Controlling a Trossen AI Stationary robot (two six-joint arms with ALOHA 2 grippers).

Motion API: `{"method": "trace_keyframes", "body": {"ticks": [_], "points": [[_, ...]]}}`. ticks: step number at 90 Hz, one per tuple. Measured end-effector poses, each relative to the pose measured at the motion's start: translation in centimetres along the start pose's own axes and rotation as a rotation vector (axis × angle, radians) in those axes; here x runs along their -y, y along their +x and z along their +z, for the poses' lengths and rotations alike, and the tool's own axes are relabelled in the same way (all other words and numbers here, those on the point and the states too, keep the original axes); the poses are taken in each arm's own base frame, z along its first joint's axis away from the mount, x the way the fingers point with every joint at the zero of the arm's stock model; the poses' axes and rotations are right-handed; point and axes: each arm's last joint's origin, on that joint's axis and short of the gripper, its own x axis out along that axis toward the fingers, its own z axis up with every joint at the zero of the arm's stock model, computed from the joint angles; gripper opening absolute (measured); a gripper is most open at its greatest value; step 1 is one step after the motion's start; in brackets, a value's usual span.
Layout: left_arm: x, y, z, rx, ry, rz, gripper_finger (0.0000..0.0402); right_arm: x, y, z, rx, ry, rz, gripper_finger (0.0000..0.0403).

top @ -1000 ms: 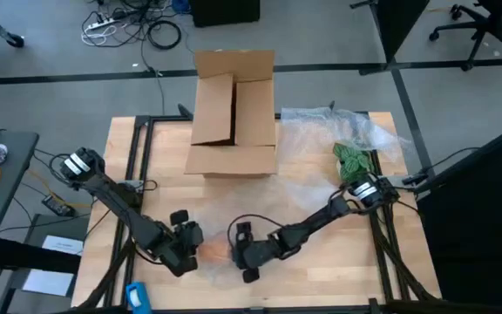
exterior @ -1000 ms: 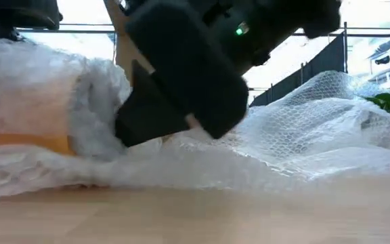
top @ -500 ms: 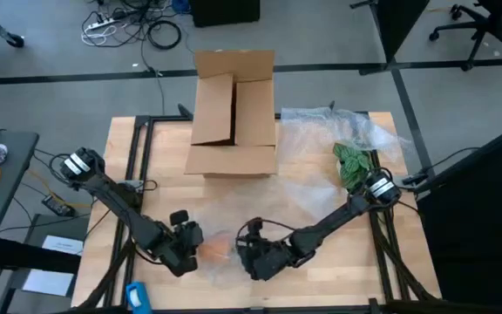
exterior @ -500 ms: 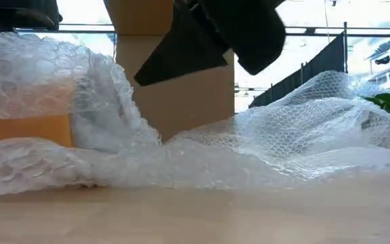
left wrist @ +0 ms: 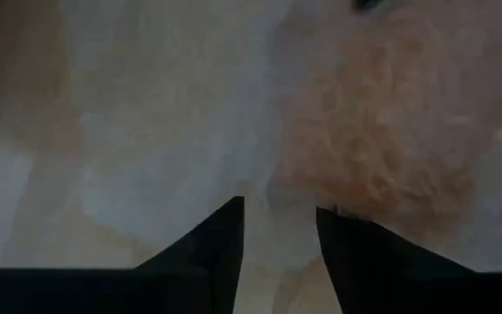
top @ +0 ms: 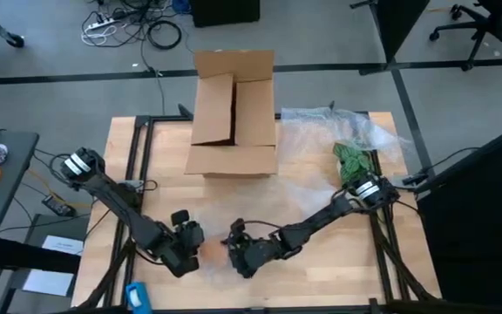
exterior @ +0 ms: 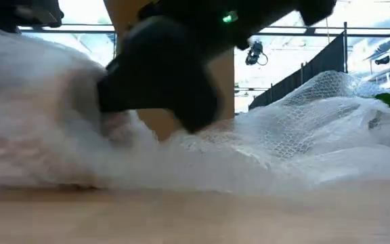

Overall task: Wrap mug
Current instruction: Wrap the orange cup with the bubble wrap

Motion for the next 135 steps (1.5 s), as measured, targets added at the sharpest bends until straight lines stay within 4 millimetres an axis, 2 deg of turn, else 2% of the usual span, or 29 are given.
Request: {"method": "trace_keyframes", "body": {"ticks": [20, 30, 48, 69, 86, 100, 116, 135], "points": [[0.0, 0.2, 0.0, 0.024, 0.002, 0.019, 0.0131, -1.1, 1.9, -1.3, 0.042, 0.015, -0.100, 0.0127], [-0.1, 0.3, 0.2, 0.032, -0.003, 0.028, 0.0131, -1.4, 2.3, -1.9, 0.014, 0.020, -0.141, 0.0109], [-0.2, -0.5, 0.8, -0.001, 0.012, 0.054, 0.0131, -1.9, 1.8, -1.6, 0.010, 0.061, -0.148, 0.0016], [0.9, -3.4, 3.0, 0.000, -0.013, 0.024, 0.0131, -3.1, 0.6, -1.2, -0.065, 0.022, -0.275, 0.0005], [2.0, -3.8, 2.6, 0.045, -0.078, -0.036, 0.0131, -3.7, -0.2, -1.2, -0.158, -0.033, -0.438, 0.0002], [3.4, -2.2, 1.6, 0.141, -0.125, -0.062, 0.0131, -3.7, -0.6, -1.4, -0.218, -0.028, -0.555, 0.0001], [4.9, 1.4, 0.4, 0.145, -0.088, -0.018, 0.0131, -3.9, -0.8, -1.2, -0.182, 0.067, -0.562, 0.0001], [6.8, 5.5, -0.3, 0.165, -0.047, -0.027, 0.0131, -4.4, -1.0, -1.7, -0.205, 0.080, -0.566, 0.0000]]}}
